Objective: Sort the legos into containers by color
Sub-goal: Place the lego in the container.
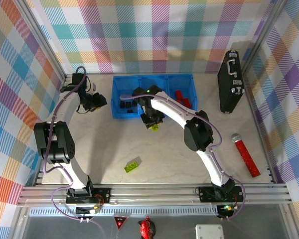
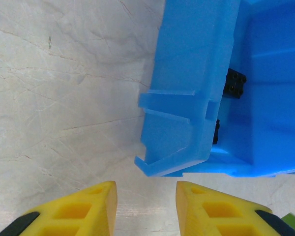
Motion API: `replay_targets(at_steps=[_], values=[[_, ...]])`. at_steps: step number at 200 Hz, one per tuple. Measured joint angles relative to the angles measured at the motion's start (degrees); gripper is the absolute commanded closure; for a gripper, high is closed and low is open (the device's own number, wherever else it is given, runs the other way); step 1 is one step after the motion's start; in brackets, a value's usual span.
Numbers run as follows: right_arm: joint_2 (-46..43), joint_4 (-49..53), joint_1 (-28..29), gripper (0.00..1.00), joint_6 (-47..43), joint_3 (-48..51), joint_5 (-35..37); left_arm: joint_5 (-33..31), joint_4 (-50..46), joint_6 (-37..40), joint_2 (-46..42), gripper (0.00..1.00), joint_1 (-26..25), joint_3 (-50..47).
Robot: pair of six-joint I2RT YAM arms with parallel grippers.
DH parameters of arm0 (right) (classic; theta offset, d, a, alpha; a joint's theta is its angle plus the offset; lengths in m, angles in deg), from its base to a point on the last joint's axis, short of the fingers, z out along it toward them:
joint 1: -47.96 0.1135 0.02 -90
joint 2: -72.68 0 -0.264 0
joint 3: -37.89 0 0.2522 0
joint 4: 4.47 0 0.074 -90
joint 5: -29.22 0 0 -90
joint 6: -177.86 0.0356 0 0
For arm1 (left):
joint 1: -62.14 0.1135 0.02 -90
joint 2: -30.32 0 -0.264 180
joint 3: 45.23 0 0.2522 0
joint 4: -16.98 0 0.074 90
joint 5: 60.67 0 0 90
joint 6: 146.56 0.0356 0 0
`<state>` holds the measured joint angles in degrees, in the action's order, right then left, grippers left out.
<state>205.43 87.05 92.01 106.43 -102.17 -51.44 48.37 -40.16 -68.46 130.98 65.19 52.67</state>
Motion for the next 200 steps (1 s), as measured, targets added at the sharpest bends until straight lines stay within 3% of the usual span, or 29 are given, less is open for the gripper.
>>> replay_targets(at_steps=[92, 200], values=[[3.21, -2.19, -7.45, 0.62, 4.98, -14.86, 2.60, 0.02, 0.00, 0.00, 0.00, 0.63, 0.00, 0.00], [10.67, -15.93, -8.48, 0.62, 0.74, -15.52, 11.80, 0.02, 0.00, 0.00, 0.00, 0.64, 0.00, 0.00]])
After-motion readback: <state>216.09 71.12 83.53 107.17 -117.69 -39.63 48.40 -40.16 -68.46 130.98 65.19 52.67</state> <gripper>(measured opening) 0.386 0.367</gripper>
